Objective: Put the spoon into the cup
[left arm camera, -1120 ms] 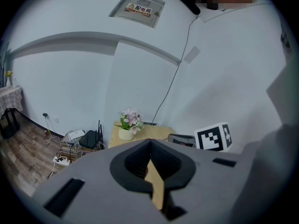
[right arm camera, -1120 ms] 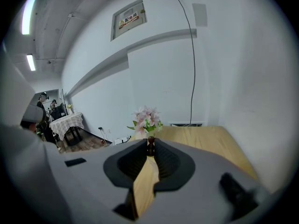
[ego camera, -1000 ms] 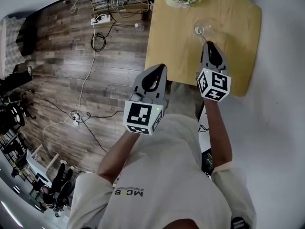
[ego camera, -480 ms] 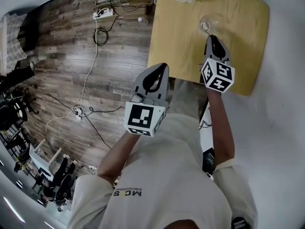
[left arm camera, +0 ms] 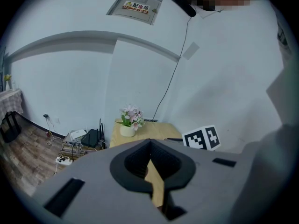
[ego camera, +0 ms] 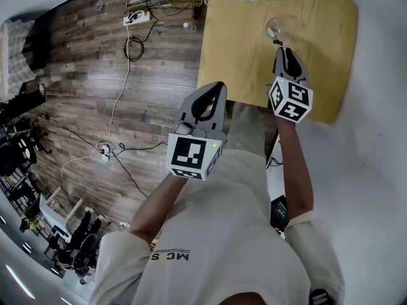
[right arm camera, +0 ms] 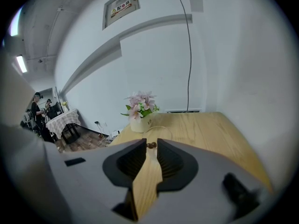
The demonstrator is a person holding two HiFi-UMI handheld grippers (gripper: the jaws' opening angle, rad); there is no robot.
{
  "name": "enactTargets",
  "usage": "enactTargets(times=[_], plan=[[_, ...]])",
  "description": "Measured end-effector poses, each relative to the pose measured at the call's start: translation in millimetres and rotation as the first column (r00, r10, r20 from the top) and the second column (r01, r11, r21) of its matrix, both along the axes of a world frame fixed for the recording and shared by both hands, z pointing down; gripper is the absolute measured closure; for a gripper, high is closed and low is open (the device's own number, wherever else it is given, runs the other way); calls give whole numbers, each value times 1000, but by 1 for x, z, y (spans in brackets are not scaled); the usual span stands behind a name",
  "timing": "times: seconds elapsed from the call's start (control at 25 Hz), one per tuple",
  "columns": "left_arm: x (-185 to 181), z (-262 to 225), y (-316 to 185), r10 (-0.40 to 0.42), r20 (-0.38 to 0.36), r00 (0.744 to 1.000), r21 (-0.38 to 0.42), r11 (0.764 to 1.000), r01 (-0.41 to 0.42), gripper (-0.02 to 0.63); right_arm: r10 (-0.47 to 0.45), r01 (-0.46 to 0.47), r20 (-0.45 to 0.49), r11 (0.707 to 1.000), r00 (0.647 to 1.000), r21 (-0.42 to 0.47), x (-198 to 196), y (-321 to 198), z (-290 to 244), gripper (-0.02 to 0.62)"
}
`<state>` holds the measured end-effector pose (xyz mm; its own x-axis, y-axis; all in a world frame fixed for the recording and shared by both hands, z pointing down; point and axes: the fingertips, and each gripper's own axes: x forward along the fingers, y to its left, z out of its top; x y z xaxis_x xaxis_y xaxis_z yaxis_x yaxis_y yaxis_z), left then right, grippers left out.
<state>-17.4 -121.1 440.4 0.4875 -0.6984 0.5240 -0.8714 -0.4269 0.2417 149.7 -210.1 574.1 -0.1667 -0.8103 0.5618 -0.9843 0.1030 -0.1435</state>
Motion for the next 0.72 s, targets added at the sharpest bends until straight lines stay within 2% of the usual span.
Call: enactTargets(times=[0.24, 0.72], plan=[[-4, 0, 4, 9, -6, 1000, 16, 1000, -9, 595, 42, -44, 45, 998, 998, 40, 2, 13, -9, 535], [-9, -24, 8, 29, -47, 998, 49, 998, -27, 595, 35, -33, -17, 992, 999, 118, -2, 40, -75, 546]])
